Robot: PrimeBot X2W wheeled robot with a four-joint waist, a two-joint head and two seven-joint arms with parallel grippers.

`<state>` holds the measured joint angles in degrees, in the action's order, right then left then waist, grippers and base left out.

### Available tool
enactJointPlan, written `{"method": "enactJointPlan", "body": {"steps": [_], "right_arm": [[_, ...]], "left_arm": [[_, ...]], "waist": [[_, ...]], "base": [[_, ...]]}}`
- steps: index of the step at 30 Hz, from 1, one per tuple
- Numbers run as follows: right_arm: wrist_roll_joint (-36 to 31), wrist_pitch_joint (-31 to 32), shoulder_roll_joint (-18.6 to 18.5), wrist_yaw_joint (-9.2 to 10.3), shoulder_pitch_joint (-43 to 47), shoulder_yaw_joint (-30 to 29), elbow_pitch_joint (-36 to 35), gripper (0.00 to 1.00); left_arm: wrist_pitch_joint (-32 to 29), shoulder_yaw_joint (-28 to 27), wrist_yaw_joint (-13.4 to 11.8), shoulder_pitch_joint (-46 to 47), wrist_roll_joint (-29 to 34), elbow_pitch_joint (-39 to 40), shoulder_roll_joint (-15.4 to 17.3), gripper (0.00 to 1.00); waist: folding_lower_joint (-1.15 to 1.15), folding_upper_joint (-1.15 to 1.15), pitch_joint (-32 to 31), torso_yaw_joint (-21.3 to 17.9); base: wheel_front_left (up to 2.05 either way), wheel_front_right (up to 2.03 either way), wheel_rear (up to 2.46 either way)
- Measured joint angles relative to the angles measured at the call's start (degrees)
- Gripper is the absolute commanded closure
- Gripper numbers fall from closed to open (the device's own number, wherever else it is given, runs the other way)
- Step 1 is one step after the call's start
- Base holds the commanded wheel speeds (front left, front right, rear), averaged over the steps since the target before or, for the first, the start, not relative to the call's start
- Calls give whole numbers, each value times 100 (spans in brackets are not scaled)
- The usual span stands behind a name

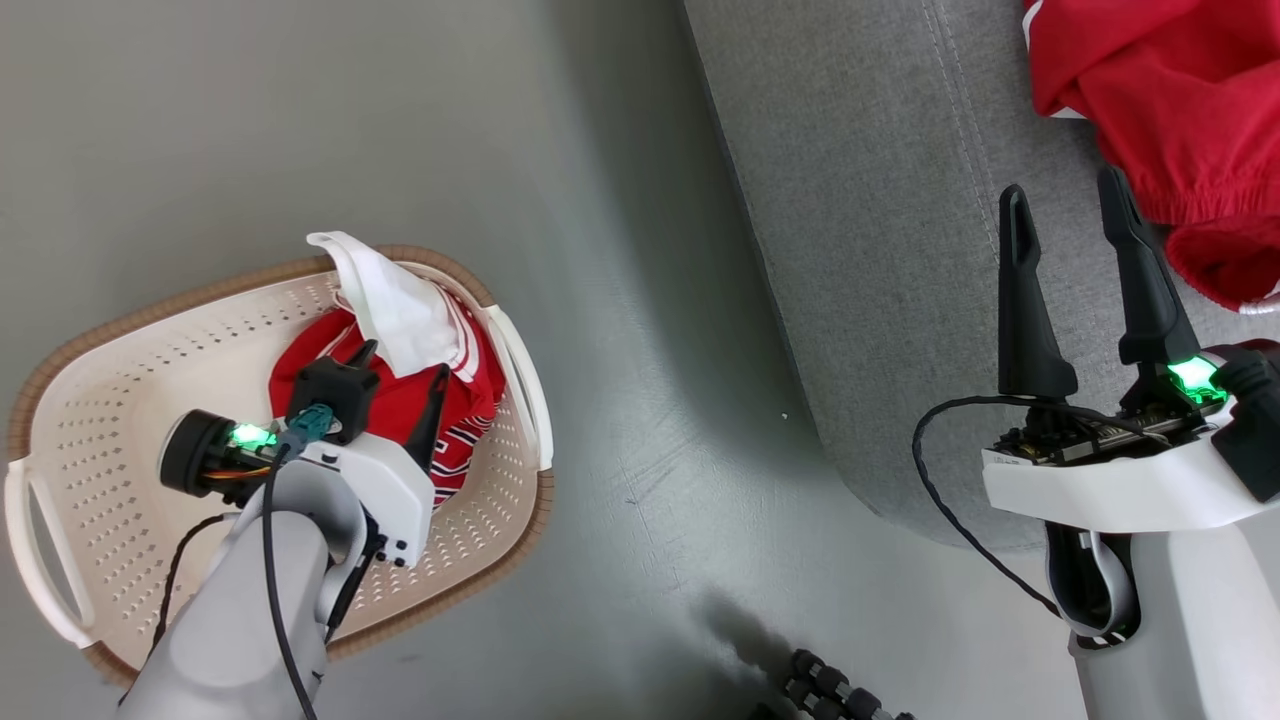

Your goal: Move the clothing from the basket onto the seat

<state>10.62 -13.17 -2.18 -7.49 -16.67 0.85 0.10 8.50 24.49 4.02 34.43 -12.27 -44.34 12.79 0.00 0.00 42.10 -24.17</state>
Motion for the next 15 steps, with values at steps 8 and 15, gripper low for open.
{"method": "enactJointPlan", "body": {"steps": [8, 15], "right_arm": [[52, -38, 0, 0, -146, 122, 124, 0], [105, -70, 0, 0, -242, 152, 230, 0]], "left_arm": [[-70, -171, -152, 69, -62, -235, 125, 0], [-74, -232, -155, 156, -176, -343, 85, 0]], "waist": [[0, 0, 139, -145], [0, 0, 230, -232]], "base": [[0, 0, 0], [0, 0, 0]]}}
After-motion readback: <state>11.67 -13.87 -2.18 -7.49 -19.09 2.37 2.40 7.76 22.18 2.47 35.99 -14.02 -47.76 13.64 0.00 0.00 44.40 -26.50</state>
